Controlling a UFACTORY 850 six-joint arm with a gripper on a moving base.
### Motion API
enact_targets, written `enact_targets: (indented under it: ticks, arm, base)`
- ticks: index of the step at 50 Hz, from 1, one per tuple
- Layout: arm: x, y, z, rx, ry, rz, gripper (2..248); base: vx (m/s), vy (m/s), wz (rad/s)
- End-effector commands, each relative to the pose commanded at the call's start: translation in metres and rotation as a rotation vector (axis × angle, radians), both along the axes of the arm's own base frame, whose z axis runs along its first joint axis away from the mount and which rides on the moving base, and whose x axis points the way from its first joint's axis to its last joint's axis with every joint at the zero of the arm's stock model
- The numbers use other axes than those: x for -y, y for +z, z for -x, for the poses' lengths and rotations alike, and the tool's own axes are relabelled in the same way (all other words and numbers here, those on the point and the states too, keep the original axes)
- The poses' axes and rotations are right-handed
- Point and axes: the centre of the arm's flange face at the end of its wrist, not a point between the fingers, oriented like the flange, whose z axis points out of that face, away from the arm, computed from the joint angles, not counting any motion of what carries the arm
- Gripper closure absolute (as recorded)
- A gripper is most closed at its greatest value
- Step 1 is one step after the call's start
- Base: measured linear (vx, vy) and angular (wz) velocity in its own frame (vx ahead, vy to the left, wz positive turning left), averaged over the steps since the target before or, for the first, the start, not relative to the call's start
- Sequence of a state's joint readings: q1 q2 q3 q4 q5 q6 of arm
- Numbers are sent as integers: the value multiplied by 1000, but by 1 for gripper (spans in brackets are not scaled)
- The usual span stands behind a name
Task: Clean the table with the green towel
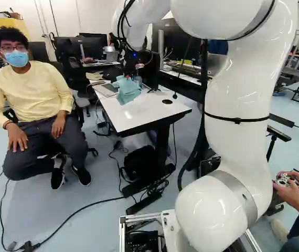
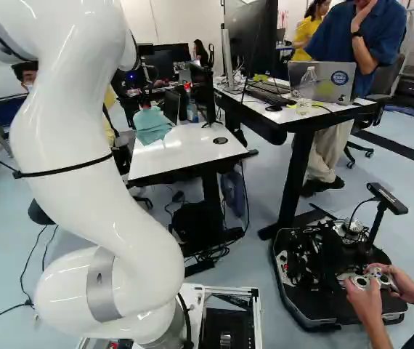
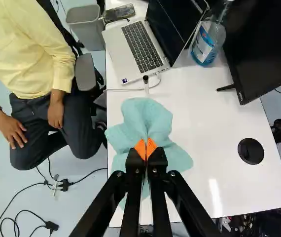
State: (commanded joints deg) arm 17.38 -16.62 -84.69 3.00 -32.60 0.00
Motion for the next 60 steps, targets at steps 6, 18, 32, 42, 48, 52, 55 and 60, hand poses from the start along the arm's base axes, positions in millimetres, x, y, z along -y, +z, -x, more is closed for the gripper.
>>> enact_targets:
  ticks: [6,18,32,42,48,52,55,60]
  arm:
    - [0,0,0,0,0,0,225]
    - [0,0,0,0,0,0,214]
    - [0,0,0,0,0,0,112]
    - [0,0,0,0,0,0,38]
    - [0,0,0,0,0,0,5]
    - [0,0,0,0,0,0,3]
    - [0,0,0,0,0,0,3]
    - [0,0,0,0,0,0,3]
  base:
    - [0,0,0]
    - [0,0,0]
    - [0,0,0]
    - [0,0,0]
    - [0,0,0]
    - [0,0,0]
    - [0,0,0]
    - [0,0,0]
